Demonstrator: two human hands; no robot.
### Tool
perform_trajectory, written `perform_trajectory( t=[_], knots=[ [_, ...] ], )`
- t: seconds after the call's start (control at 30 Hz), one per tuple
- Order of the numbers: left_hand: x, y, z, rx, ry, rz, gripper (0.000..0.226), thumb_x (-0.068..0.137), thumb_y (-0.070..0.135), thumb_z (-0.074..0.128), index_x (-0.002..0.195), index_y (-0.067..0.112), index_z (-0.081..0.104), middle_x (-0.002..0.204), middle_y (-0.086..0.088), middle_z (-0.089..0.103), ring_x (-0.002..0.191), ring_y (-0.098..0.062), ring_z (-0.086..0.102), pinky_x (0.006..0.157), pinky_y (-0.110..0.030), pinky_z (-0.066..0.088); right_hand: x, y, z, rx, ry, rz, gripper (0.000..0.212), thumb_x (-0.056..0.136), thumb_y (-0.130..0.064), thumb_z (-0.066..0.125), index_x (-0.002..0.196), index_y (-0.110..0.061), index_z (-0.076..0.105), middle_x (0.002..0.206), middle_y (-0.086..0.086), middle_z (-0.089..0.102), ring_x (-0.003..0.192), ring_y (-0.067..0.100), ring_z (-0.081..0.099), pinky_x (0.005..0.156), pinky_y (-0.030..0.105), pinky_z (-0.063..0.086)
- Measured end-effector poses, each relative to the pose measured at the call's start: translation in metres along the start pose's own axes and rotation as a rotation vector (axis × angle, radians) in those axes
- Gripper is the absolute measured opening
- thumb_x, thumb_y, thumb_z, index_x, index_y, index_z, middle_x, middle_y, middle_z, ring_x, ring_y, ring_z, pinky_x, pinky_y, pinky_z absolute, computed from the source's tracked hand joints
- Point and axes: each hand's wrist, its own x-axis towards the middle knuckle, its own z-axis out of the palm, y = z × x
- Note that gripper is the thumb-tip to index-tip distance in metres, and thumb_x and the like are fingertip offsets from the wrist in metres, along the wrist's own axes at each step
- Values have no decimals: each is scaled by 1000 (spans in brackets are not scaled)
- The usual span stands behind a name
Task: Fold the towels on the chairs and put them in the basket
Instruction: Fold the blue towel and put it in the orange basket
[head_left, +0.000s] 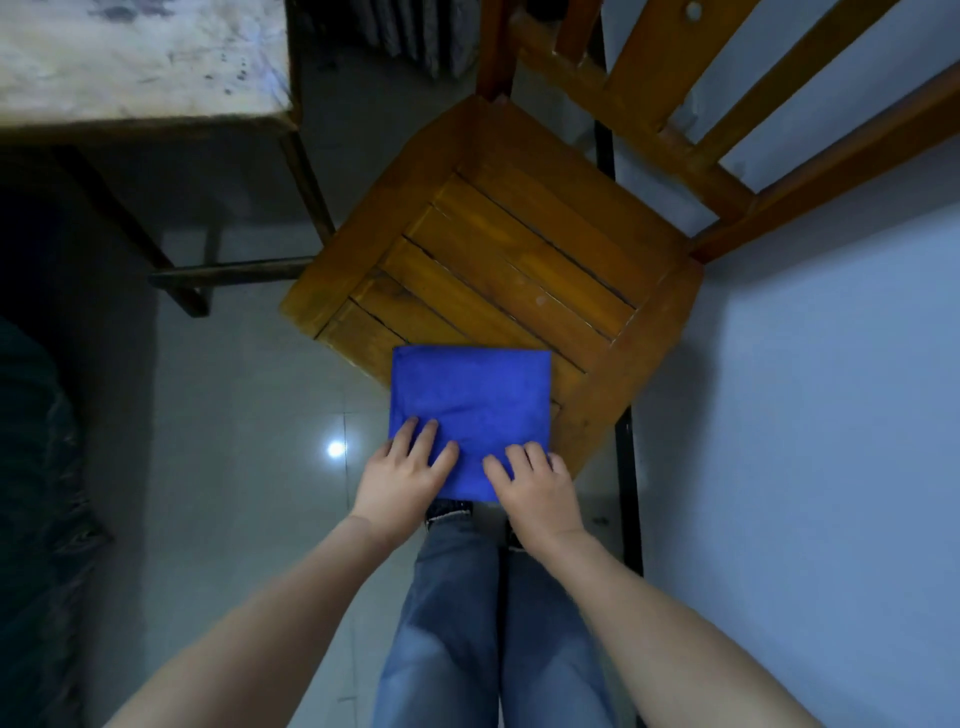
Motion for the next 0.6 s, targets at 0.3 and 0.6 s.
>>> perform_trajectory(
  t=[0.3,0.6],
  knots=[
    [-18,16,-121,-102,153,-38,79,33,2,85,100,11,43,86,-17,71,71,-31,68,43,-26,50,10,27,-139,-54,334,-167,24,74,-3,49,62,-16,65,55,2,53,50,22,55,47,22,45],
    [-3,15,-330,105,590,32,45,54,-2,77,97,5,67,90,-20,70,75,-35,68,50,-33,53,27,66,-345,-159,637,-245,10,71,-3,66,78,-8,69,72,12,65,65,27,64,57,28,53]
  ],
)
